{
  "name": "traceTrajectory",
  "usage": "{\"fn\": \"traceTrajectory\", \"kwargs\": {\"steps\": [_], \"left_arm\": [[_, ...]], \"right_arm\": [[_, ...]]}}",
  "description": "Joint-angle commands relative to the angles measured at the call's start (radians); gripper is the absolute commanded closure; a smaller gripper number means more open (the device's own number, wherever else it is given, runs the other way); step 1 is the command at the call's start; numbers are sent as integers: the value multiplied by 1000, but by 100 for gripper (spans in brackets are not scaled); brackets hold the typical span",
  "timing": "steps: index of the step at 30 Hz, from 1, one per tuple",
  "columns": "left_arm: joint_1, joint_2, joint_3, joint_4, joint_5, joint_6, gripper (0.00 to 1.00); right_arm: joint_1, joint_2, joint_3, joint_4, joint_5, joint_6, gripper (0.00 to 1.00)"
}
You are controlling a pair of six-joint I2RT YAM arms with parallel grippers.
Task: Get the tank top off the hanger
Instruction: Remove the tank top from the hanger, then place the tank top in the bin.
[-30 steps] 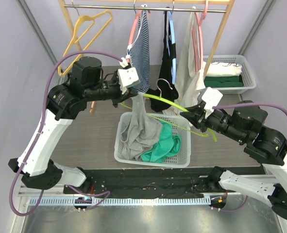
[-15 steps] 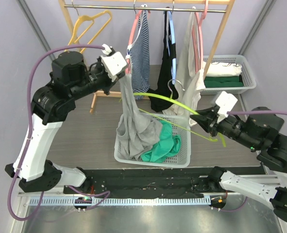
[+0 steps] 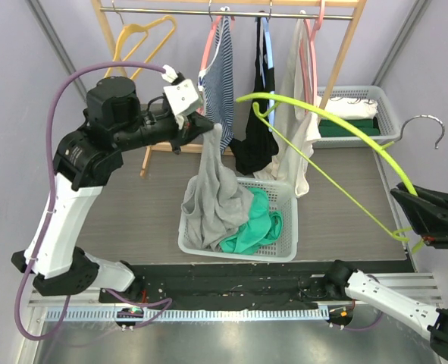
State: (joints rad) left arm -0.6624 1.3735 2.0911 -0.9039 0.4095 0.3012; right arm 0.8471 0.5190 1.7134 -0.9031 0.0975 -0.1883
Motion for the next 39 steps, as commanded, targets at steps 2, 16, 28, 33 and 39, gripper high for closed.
{"fn": "traceTrajectory", "kwargs": {"steps": [2, 16, 28, 33, 39], "left_arm": [[-49, 36, 27, -72, 317, -14, 52], [-49, -42, 244, -201, 120, 206, 0], [-13, -102, 63, -360, 322, 286, 0], [-13, -106, -48, -333, 319, 231, 0], [-11, -109, -91, -334, 308, 219, 5]], "right_arm": [[1, 108, -50, 61, 24, -11, 99], [1, 251, -110, 87, -65, -51, 99], [1, 368, -64, 7, -464, -172, 99], [1, 369, -60, 36, -463, -186, 99], [1, 352, -58, 52, -433, -195, 99]]}}
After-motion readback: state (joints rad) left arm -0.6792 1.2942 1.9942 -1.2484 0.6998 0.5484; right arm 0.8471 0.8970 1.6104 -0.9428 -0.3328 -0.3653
